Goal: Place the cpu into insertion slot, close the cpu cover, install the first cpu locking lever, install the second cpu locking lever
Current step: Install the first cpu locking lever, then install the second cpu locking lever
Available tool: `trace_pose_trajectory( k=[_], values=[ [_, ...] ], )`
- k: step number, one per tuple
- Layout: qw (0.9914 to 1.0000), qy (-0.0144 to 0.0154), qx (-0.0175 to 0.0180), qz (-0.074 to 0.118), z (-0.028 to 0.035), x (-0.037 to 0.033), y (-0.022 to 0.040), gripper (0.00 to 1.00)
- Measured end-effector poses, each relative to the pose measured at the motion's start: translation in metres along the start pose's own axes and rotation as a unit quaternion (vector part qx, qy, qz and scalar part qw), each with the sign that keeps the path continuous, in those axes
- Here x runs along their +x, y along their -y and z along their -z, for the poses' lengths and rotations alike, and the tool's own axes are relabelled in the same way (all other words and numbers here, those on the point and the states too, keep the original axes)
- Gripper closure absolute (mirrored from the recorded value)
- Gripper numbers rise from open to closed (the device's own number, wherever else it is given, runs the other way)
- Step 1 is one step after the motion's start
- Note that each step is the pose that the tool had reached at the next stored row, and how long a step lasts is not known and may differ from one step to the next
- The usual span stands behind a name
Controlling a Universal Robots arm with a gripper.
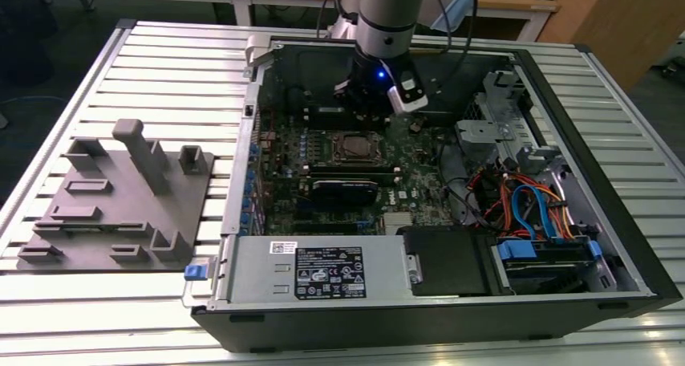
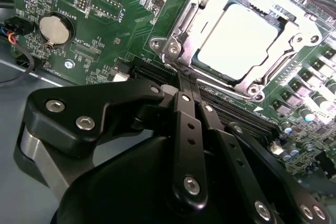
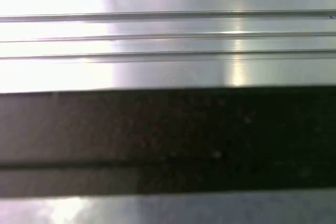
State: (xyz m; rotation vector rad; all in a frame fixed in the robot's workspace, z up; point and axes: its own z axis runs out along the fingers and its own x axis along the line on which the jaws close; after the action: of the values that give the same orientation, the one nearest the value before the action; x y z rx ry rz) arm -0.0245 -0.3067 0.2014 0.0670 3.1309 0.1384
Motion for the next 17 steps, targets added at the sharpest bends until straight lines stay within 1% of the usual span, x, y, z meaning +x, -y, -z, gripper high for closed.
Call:
trace_pose_trajectory(
  k=[3, 8, 17],
  values=[
    [1.00000, 0.0001, 0.0001, 0.000, 0.0005, -0.0001, 0.0002, 0.89],
    [1.00000, 0.0001, 0.0011, 0.000, 0.0008, -0.0001, 0.0026, 0.89],
    [1.00000, 0.0001, 0.0012, 0.000, 0.0009, -0.0001, 0.0030, 0.89]
  ],
)
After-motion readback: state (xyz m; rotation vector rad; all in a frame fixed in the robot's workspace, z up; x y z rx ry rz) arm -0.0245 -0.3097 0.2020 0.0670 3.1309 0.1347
